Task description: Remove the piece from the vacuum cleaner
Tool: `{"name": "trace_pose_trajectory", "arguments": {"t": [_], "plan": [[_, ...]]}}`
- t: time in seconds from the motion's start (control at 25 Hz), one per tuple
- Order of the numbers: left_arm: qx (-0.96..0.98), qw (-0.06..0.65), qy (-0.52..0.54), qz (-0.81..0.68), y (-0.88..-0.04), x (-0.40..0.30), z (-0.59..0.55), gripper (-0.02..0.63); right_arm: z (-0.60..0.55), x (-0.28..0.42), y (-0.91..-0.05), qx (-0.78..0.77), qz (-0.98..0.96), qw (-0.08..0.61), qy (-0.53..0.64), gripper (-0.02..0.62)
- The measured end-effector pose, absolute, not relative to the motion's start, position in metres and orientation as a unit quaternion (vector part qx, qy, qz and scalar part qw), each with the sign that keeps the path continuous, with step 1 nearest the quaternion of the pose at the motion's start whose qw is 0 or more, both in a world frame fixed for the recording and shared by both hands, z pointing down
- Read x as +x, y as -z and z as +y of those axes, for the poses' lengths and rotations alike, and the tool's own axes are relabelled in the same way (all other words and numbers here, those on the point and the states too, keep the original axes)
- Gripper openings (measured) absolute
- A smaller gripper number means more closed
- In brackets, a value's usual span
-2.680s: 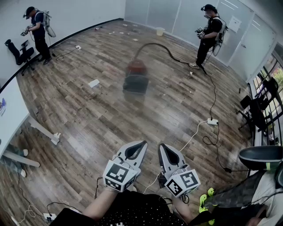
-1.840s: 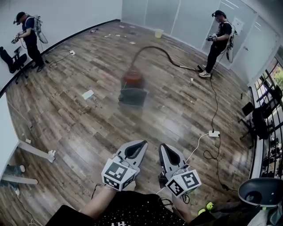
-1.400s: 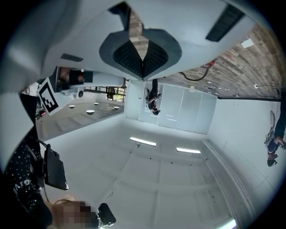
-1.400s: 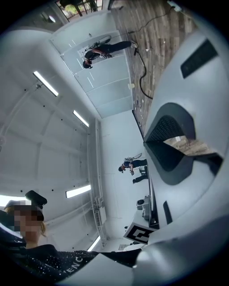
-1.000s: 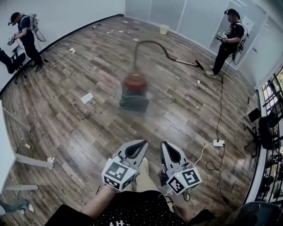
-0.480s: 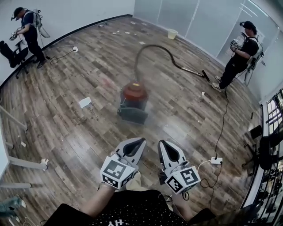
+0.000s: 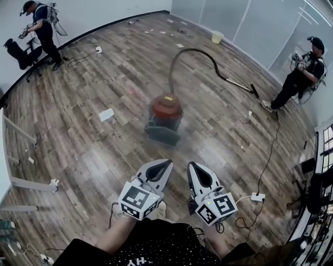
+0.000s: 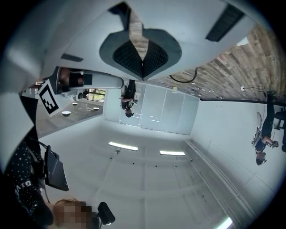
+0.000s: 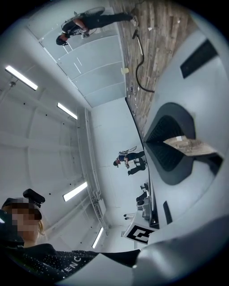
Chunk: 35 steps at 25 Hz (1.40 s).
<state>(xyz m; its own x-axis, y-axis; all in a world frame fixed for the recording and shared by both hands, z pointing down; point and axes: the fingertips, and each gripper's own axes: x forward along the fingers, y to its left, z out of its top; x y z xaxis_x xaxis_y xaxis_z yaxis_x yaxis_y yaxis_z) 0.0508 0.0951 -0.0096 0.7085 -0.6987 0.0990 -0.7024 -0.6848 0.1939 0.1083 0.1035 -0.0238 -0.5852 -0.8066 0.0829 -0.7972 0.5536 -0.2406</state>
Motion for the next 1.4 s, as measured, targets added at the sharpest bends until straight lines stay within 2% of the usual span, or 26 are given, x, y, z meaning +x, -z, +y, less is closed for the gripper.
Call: {"name": "trace_pose_trajectory", "arguments": {"t": [0.44,1.0,1.4], "plan": [[0.912,0.135,-0.022,-0.386,-0.012,0.043,0.018,0.009,0.028,0.112,0.002,-0.465,0.87,0.016,0.159,0.011],[0.926,0.144,-0.039,-0.346,-0.043,0.028,-0.149,0.009,-0.14,0.105,-0.021,-0.492,0.854,0.021,0.168,0.011],[0.923,0.161,-0.046,-0.346,-0.1,0.022,-0.186,0.009,-0.176,0.12,-0.079,-0.517,0.835,0.009,0.187,0.011]]}}
